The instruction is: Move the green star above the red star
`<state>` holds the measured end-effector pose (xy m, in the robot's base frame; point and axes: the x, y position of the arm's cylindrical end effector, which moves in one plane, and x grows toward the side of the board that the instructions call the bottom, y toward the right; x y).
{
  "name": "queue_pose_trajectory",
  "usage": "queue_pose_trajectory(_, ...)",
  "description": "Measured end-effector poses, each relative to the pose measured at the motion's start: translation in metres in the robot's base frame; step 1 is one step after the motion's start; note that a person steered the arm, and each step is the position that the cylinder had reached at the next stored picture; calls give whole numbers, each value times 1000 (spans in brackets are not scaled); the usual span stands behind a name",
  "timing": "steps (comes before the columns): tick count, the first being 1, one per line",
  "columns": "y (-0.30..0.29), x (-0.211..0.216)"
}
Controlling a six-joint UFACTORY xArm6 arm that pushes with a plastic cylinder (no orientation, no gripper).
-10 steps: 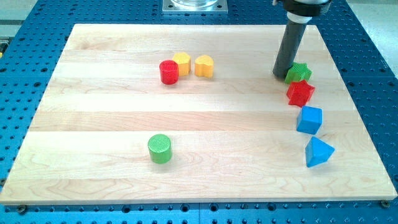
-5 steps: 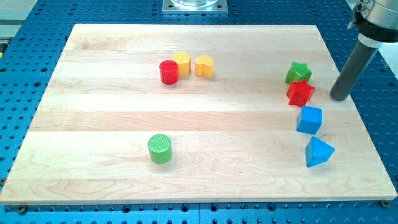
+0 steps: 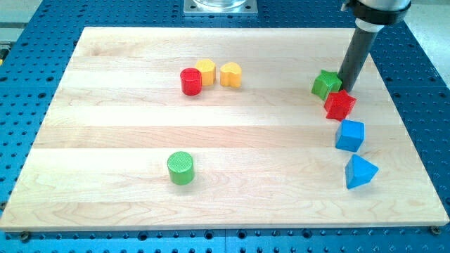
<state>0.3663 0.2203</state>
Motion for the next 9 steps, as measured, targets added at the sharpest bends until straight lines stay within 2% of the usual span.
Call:
queue_pose_trajectory(1,0,-30)
queue_pose_trajectory(2,-36,-50)
queue_pose_trajectory(3,-89,-22)
queue_pose_trajectory(4,-89,24)
queue_pose_trajectory(7,-49,-8)
queue_pose_trajectory(8,-86,8)
queue_pose_trajectory(9,-148,82)
